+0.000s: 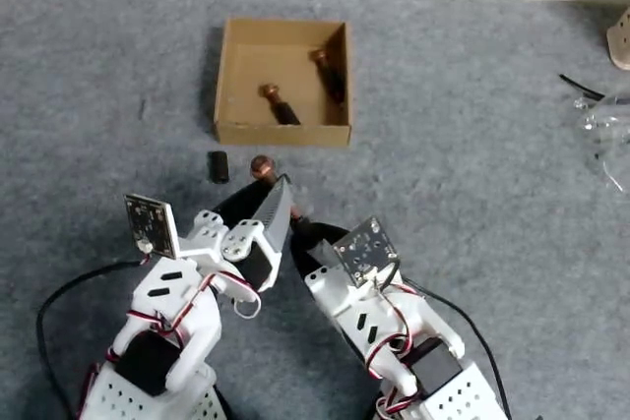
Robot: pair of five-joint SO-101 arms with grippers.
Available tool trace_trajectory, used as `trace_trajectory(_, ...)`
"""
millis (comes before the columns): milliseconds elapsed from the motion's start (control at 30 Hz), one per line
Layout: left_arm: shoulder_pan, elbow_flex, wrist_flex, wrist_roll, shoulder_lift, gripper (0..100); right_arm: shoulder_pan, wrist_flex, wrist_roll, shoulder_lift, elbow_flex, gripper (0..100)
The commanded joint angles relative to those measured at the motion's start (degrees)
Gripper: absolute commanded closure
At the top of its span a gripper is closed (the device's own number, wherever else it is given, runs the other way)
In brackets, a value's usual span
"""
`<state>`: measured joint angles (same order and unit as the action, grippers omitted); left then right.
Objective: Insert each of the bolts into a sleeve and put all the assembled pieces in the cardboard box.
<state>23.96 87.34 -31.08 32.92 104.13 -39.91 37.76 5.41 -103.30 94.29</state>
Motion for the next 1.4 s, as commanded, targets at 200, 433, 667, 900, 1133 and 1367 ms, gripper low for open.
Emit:
trace_trajectory(200, 1.19, 2.42, 1.85, 0.26, 0.57, 99, 1.01, -1.89, 0.70, 0.22, -0.48, 99.5)
trace_trajectory(433, 1.19, 2.51, 1.67, 0.35, 0.57, 99, 1.01, -1.89, 0.70, 0.22, -0.48, 99.5)
trace_trajectory(667, 0.84, 2.51, -6.95, 2.29, 0.57, 99, 1.01, 0.57, 0.79, 0.22, -0.75, 99.5)
trace_trajectory(900, 1.27, 2.33, -7.65, 3.60, 0.57, 99, 1.01, 0.48, 0.97, 0.22, -0.75, 99.5)
trace_trajectory(1133, 7.96, 2.15, -12.22, 3.69, 0.57, 99, 1.01, 0.40, 5.54, 0.22, -0.57, 99.5)
trace_trajectory(1367, 8.57, 2.42, -12.48, 3.69, 0.57, 99, 1.10, 0.40, 5.54, 0.22, -0.57, 99.5)
